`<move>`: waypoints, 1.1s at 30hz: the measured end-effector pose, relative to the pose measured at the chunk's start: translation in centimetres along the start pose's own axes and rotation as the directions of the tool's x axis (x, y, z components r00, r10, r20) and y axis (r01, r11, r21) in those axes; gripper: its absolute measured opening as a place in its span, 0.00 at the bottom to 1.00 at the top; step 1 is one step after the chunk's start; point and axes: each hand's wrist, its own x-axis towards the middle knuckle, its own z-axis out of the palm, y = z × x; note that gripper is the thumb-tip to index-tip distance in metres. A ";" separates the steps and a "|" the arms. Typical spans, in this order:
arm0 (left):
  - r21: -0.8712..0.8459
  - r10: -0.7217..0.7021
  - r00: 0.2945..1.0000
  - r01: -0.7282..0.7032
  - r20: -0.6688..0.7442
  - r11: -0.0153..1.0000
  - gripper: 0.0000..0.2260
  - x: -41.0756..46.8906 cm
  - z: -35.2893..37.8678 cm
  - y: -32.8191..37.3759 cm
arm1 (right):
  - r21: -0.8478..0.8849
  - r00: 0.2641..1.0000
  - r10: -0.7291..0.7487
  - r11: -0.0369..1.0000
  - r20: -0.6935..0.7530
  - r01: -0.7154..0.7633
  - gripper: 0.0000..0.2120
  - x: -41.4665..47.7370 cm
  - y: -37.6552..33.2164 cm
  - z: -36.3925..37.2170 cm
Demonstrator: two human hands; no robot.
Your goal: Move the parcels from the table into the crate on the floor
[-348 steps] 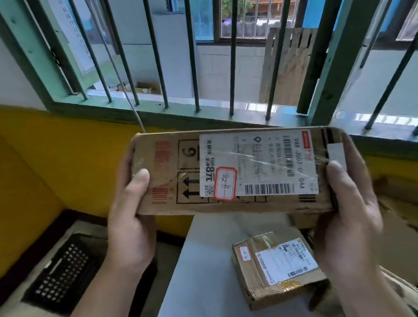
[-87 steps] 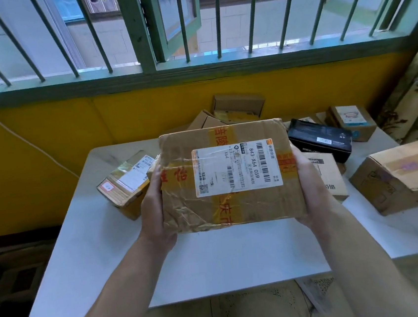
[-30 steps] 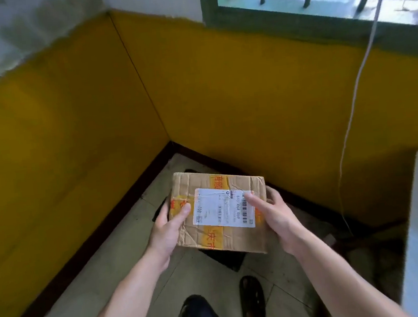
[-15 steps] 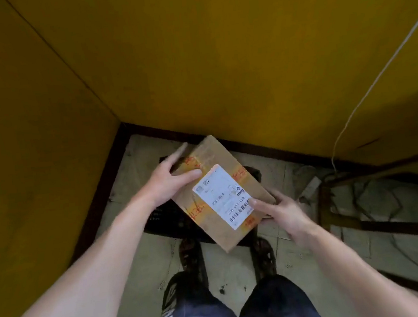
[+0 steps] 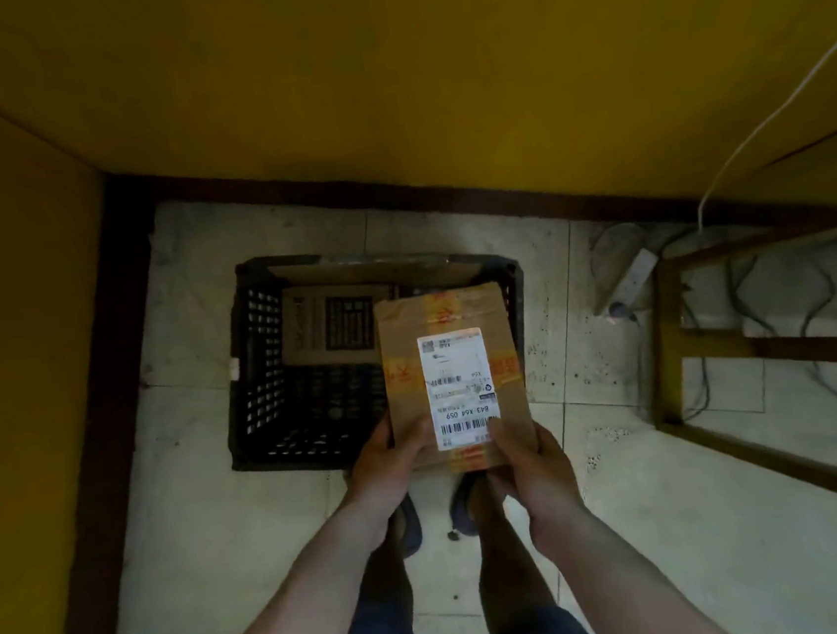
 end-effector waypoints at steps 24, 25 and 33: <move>0.155 0.061 0.973 -0.026 -0.224 0.988 0.15 35.8 4.3 -8.9 | 0.458 0.928 0.371 0.831 -0.035 -0.315 0.16 34.5 8.9 4.6; 0.174 0.065 0.972 -0.026 -0.225 0.984 0.14 36.2 4.4 -9.1 | 0.469 0.929 0.369 0.825 -0.027 -0.315 0.15 34.8 9.1 4.5; 0.245 0.050 0.962 0.017 -0.267 0.969 0.18 31.9 5.2 -6.1 | 0.431 0.947 0.320 0.849 0.039 -0.305 0.16 30.5 8.1 3.8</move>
